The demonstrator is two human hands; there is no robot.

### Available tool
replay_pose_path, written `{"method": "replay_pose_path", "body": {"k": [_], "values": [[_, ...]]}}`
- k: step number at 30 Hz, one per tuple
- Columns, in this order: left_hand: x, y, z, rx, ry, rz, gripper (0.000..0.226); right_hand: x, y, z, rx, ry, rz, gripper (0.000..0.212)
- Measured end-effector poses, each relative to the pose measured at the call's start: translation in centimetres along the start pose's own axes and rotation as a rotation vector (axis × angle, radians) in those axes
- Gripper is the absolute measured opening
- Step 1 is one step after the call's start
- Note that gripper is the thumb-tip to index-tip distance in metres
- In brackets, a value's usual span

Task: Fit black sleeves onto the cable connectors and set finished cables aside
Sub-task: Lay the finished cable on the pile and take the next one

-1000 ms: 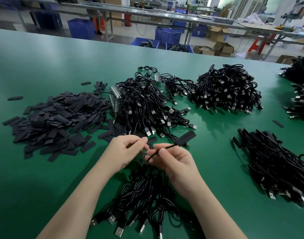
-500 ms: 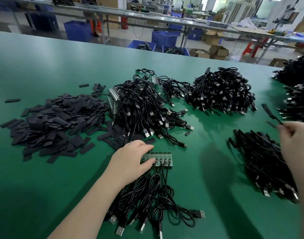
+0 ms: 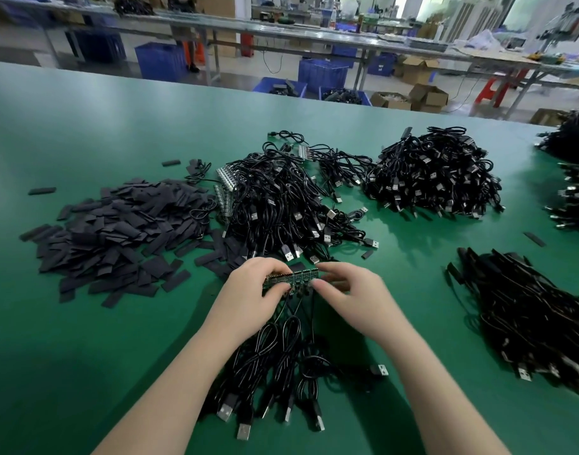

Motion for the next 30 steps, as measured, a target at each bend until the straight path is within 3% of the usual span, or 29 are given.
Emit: {"method": "replay_pose_path", "body": {"k": [4,8,12,17,22,30], "values": [[-0.1,0.1,0.1,-0.044,-0.012,0.033,0.02,0.8,0.6,-1.8,0.162,-0.194,0.015,0.006],[-0.4,-1.0,-0.1,0.062,-0.059,-0.053,0.025,-0.3,0.4,-2.1,0.276,-0.248,0.08,0.026],[-0.3,-1.9,0.1,0.14,-0.155,-0.14,0.015,-0.9,-0.1,-1.6,0.38,-0.279,0.06,0.024],[-0.2,-1.8,0.2,0.062,-0.152,-0.137,0.014,-1.4,0.7,-1.2,0.318,-0.339,0.146,0.033],[0.1,-1.4,-0.4,-0.046,-0.094,-0.041,0.011,-1.6,0.9,-1.0,0.248,-0.33,0.119,0.036],[0.2,-1.4,-0.9,-0.049,-0.14,0.048,0.007,-1.5,0.9,-1.7,0.171,-0.371,0.071,0.007]]}}
Point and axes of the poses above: each hand's wrist, its own x-axis towards the middle knuckle, its own z-axis out of the back of the hand, y = z × x, the point moved 4 cm from there along x, towards the middle knuckle, and after that the axes turned 3 degrees about -x, right-handed, at the moved point
